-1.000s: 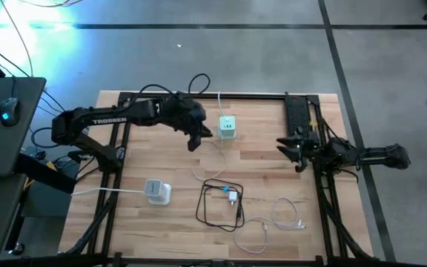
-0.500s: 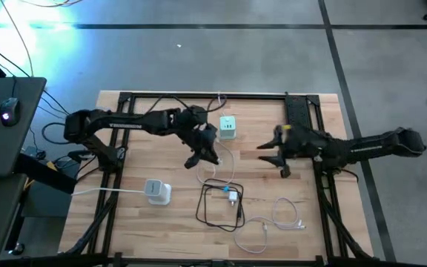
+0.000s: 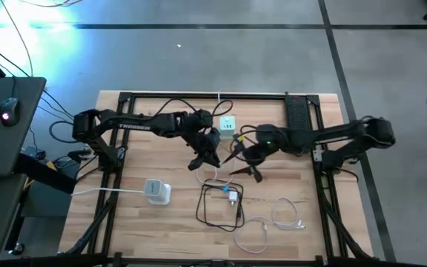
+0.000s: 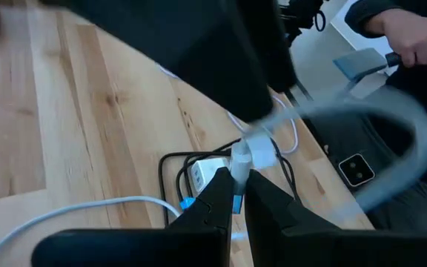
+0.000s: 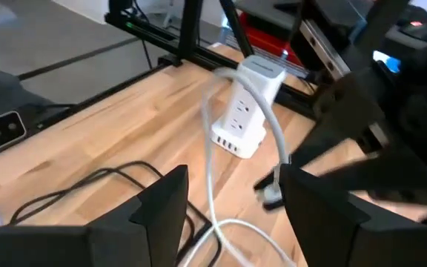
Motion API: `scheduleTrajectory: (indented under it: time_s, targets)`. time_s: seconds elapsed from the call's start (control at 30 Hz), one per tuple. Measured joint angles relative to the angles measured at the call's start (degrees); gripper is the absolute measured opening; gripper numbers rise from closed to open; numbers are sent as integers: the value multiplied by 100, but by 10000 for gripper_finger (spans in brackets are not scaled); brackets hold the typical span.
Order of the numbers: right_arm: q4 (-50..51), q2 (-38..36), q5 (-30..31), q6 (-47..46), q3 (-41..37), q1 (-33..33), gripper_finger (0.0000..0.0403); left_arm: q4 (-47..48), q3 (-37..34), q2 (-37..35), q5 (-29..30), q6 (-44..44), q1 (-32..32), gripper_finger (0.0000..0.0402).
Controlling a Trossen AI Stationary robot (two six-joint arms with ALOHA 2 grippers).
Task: Insert USB
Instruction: Insert the top white charger cable into the green outlet extension
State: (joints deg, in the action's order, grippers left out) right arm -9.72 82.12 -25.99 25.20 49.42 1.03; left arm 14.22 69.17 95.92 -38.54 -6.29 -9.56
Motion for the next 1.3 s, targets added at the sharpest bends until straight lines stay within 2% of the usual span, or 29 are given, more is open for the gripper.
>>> scheduleTrajectory:
  time_s: [0.1,0.23,0.33,0.57,0.93,1.3]
  targets:
    - [9,67,94,80,76,-4,177,25,0,-5,-14,-1,1,0]
    - [-19,71,571,380,93,-6,148,57,0,-7,9,0,0,0]
    - [-27,78,631,571,93,-6,139,51,0,-7,11,2,2,0]
    - [-7,246,653,936,93,-6,138,35,0,-10,-317,22,28,0]
    - [-386,292,642,1716,93,-121,138,56,2,-14,-313,66,39,0]
    - [-606,498,625,1879,93,-146,138,-42,9,79,-302,159,35,0]
